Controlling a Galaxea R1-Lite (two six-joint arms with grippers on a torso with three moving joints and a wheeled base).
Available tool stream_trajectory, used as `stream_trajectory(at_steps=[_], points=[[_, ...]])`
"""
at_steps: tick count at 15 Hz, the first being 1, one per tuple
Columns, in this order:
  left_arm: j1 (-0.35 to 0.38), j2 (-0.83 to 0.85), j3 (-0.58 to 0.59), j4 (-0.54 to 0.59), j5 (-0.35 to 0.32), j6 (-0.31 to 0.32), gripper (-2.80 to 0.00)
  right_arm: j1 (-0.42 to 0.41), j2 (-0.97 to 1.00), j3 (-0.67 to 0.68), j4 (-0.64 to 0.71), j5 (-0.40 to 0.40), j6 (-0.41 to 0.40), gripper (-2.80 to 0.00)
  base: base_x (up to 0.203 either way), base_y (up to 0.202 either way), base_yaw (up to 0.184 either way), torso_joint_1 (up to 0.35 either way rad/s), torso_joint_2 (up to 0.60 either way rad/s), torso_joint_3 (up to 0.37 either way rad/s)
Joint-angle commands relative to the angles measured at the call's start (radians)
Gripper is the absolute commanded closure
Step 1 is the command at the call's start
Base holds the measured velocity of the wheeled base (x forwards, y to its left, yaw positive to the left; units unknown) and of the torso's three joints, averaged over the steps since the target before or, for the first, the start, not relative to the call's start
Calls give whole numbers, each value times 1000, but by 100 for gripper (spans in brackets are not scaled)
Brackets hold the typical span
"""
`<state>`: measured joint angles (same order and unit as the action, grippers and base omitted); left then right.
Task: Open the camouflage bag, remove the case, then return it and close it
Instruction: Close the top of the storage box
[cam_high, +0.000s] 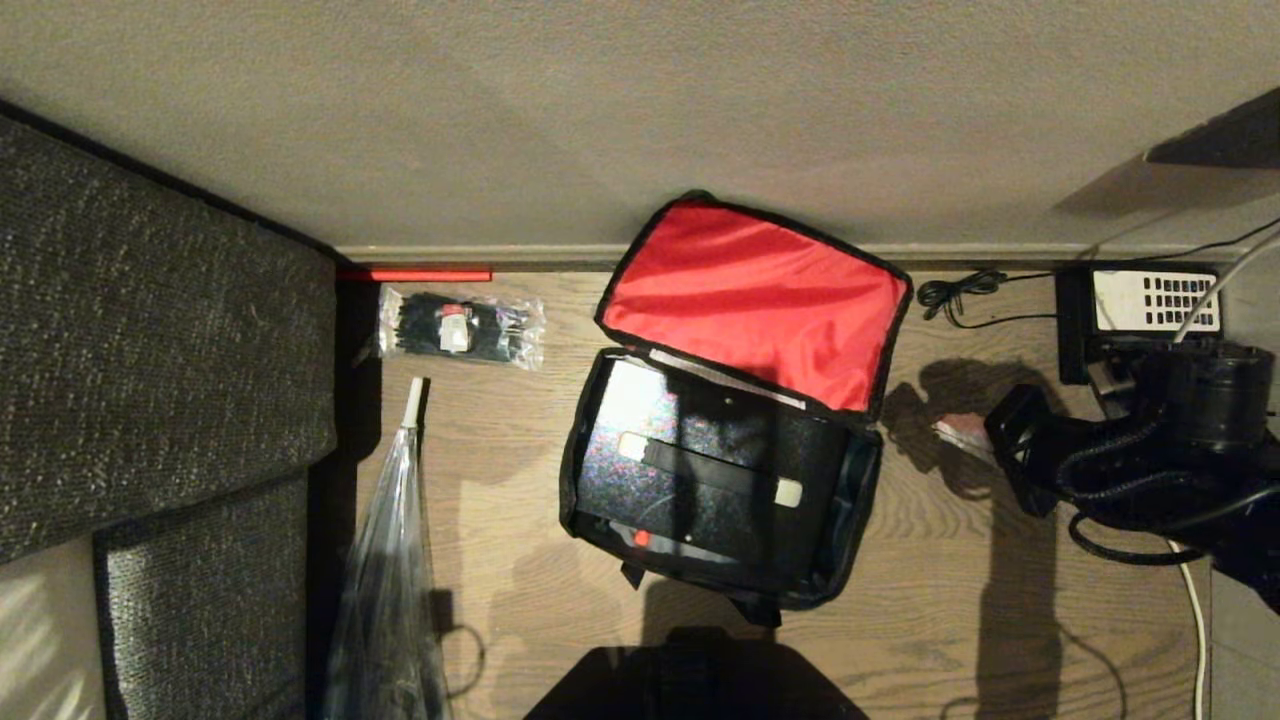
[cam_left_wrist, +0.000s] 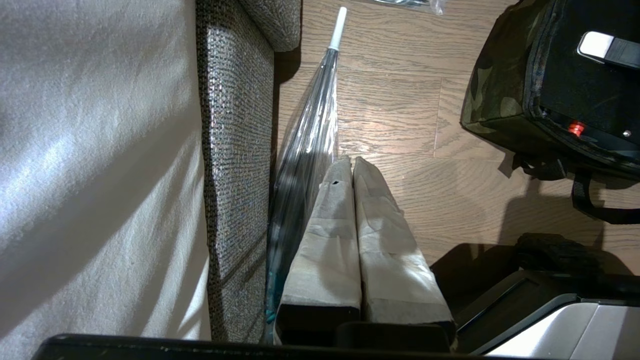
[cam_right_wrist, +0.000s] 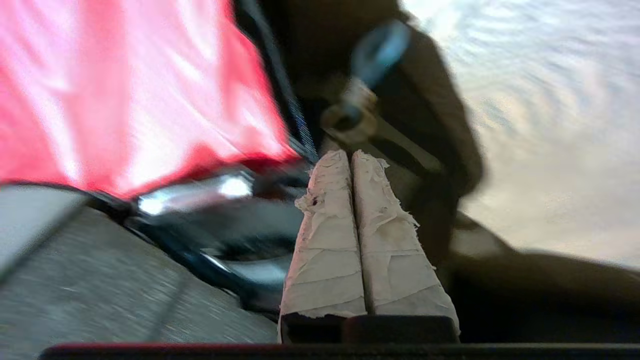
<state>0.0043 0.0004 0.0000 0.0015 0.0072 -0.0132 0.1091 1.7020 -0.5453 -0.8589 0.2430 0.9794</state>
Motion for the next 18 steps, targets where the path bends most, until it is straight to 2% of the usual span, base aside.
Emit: stream_trajectory(at_steps=[1,3,4,5,16,18], points=[[1,-2,3,0,0,-1,0,16,50,-2,-107,0,68,0,0,0,0,0,0,0],[0,-2,3,0,0,-1,0,31,74,-1,-190,-1,105,0,0,0,0,0,0,0],[1,-2,3,0,0,-1,0,43,95,-2,-255,-1,114,-257,0,0,0,0,0,0],[0,-2,3,0,0,-1,0,57,104,0,-291,3,113,-280,0,0,0,0,0,0],[1,-2,2,0,0,-1,0,78,211,-119,-288,-12,82,-280,0,0,0,0,0,0],[0,-2,2,0,0,-1,0,79,232,-173,-286,-62,80,-280,0,0,0,0,0,0]])
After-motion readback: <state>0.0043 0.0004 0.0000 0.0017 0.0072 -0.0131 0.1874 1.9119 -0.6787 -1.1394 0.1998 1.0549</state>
